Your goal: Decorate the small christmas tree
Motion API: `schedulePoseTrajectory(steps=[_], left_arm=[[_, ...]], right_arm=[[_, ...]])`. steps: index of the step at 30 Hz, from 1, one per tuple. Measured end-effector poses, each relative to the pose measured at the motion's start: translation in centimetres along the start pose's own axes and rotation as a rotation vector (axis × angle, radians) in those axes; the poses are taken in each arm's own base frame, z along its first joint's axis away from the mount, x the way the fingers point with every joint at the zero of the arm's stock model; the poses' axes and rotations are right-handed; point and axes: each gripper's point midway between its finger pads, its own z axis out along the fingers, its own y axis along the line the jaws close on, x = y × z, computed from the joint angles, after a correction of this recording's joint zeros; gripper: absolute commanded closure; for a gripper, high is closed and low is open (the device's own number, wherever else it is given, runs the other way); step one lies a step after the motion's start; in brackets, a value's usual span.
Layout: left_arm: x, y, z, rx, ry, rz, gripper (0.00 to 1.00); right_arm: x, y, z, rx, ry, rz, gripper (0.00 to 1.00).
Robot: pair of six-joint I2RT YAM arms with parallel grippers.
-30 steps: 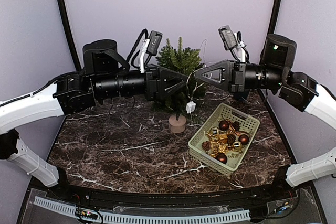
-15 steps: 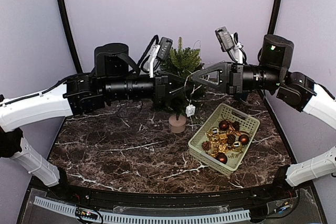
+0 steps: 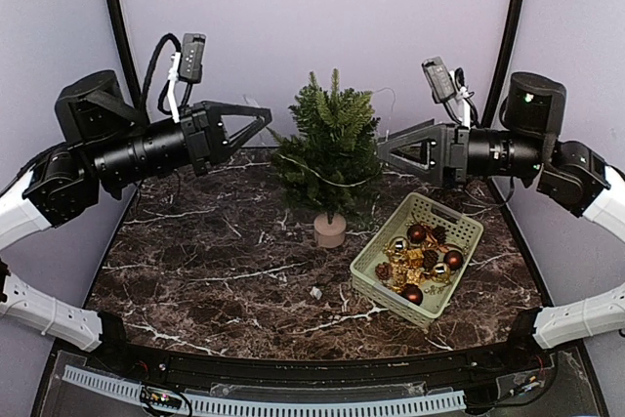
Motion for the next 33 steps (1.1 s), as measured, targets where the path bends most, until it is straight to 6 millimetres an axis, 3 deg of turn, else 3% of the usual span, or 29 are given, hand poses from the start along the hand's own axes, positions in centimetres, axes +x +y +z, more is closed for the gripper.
schedulePoseTrajectory(steps=[5, 12, 16, 19, 23, 28, 33], left_arm=[[0.1, 0.2, -1.3, -0.016, -0.003, 0.020, 1.00], [0.9, 0.6, -1.2, -0.026, 0.021, 0.041, 1.00], [0.8, 0.4, -1.4, -0.018, 0.021, 0.059, 1.00], [1.0, 0.2, -1.3, -0.003, 0.031, 0.075, 1.00], [1.3, 0.3, -1.1, -0.007, 0.046, 0.093, 1.00], [0.7, 2.8, -1.1, -0.147, 0.047, 0.097, 1.00], [0.1, 5.7, -1.6, -0.269, 0.031, 0.094, 1.00]], right_arm=[[0.9, -0.6, -0.7, 0.031, -0.008, 0.014, 0.14], [4.5, -3.2, 0.6, 0.086, 0.067, 0.066, 0.10], [6.2, -2.8, 1.2, 0.063, 0.096, 0.081, 0.10], [6.3, -2.2, 1.0, 0.054, 0.096, 0.075, 0.07], [5.6, -2.1, -0.8, 0.115, 0.068, 0.062, 0.02], [6.1, -3.2, -2.8, 0.231, 0.087, 0.086, 0.03], [9.6, -5.6, -2.5, 0.329, 0.210, 0.167, 0.02]])
